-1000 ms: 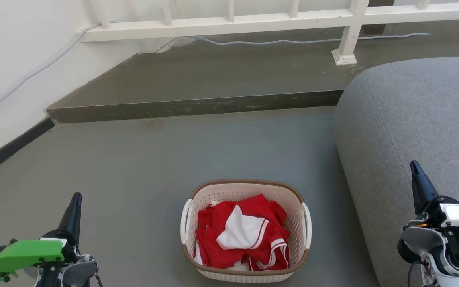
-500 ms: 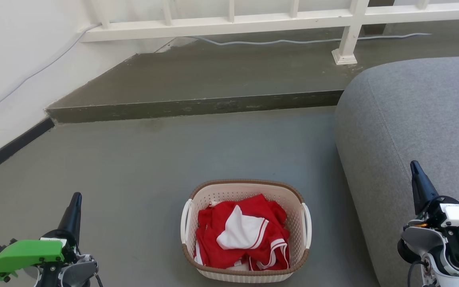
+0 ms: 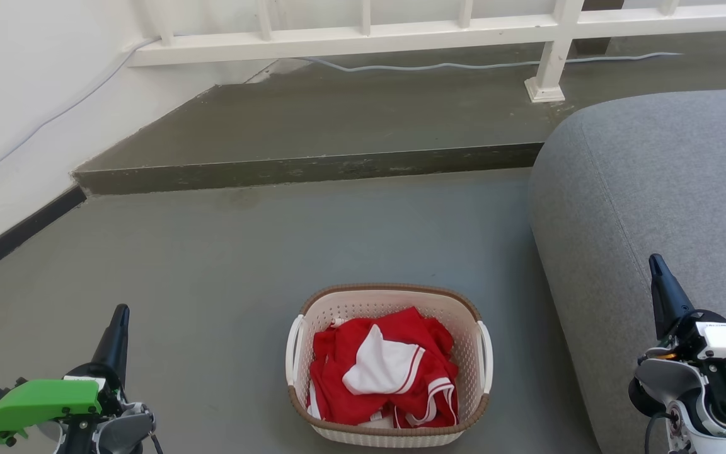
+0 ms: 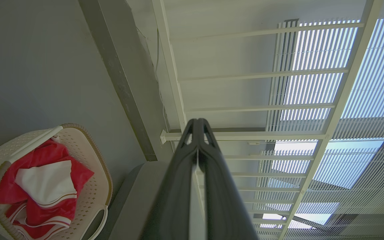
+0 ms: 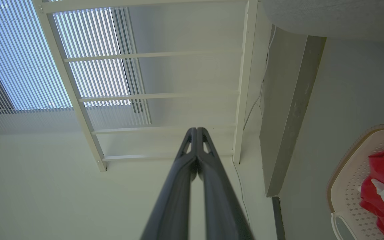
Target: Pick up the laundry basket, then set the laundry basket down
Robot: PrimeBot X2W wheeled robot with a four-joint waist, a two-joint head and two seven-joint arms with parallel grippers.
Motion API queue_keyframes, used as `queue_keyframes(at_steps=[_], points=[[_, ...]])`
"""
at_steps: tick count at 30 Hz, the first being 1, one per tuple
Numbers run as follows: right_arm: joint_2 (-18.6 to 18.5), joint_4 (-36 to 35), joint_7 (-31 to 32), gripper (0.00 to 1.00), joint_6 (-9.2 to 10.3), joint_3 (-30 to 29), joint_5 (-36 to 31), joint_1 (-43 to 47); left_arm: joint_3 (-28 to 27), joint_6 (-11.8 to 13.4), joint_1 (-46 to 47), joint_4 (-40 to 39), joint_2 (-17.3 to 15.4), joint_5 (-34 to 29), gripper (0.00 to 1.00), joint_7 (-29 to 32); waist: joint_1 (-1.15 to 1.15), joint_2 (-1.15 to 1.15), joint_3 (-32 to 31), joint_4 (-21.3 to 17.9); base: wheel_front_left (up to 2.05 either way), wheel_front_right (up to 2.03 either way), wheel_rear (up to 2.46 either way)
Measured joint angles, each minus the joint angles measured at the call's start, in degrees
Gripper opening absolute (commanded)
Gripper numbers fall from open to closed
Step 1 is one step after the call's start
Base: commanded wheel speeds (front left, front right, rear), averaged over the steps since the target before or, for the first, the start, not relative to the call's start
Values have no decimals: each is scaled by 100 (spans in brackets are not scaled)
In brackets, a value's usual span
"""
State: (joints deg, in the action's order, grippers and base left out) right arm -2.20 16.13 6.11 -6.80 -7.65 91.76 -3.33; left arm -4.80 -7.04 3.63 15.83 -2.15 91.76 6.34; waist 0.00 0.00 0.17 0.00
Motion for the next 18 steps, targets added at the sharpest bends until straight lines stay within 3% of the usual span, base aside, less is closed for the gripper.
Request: queue_keyframes(at_steps=[18], points=[[0,0,0,0,0,-1,0,0,0,0,0,0,0,1,0,0,0,0,0,0,0,0,0]])
